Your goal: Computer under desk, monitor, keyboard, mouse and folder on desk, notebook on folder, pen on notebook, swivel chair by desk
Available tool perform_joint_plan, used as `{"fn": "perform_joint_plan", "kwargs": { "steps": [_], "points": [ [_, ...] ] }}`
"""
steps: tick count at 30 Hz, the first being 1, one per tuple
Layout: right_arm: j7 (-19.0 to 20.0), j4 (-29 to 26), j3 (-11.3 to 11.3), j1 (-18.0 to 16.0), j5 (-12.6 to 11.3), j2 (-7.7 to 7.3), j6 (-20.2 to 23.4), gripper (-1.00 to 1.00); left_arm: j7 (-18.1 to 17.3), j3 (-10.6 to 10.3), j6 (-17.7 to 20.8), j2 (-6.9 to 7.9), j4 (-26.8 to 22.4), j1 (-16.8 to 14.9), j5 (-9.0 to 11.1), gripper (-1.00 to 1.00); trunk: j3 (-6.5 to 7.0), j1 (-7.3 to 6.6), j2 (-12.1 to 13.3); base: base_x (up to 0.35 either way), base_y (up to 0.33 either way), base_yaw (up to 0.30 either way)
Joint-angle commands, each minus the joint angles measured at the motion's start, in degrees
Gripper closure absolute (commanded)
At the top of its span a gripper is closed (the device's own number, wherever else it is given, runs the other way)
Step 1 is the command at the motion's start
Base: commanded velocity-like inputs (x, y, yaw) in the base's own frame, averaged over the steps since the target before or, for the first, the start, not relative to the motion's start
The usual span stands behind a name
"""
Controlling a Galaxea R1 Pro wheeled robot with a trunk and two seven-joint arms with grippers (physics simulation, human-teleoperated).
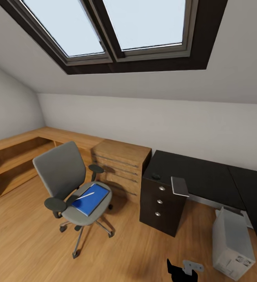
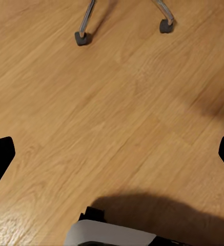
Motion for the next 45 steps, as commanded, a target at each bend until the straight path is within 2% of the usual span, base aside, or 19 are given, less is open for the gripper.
{"fn": "perform_joint_plan", "kwargs": {
  "steps": [1,10,18,26,45],
  "points": [
    [0.49,0.11,0.10,-0.07,-0.61,0.01,-0.23,-1.00,-0.18,-0.39,-0.41,0.03,0.05,-0.05,0.61,-1.00,-0.10,0.03,-0.08,0.068,0.000,0.000],
    [0.43,0.11,0.10,-0.07,-0.65,0.07,-0.34,-1.00,-0.12,-0.43,-0.78,0.01,0.05,-0.05,0.59,-1.00,-0.10,0.03,-0.08,0.026,0.000,0.034],
    [0.41,0.11,0.07,-0.07,-0.66,0.11,-0.88,-1.00,-0.10,-0.60,-0.81,-0.11,0.05,-0.05,0.58,-1.00,-0.10,0.03,-0.08,0.004,0.000,0.203],
    [0.40,0.11,0.04,-0.07,-0.63,0.03,-1.00,-1.00,0.15,-0.63,-0.76,-0.07,0.05,-0.05,0.67,-1.00,1.34,-1.73,3.13,0.001,0.000,0.138],
    [0.40,0.11,0.01,-0.07,-0.62,0.01,-1.02,-1.00,0.33,-0.63,-0.66,-0.01,0.05,-0.05,0.71,-1.00,4.75,-5.90,10.75,0.000,0.000,0.011]
  ]
}}
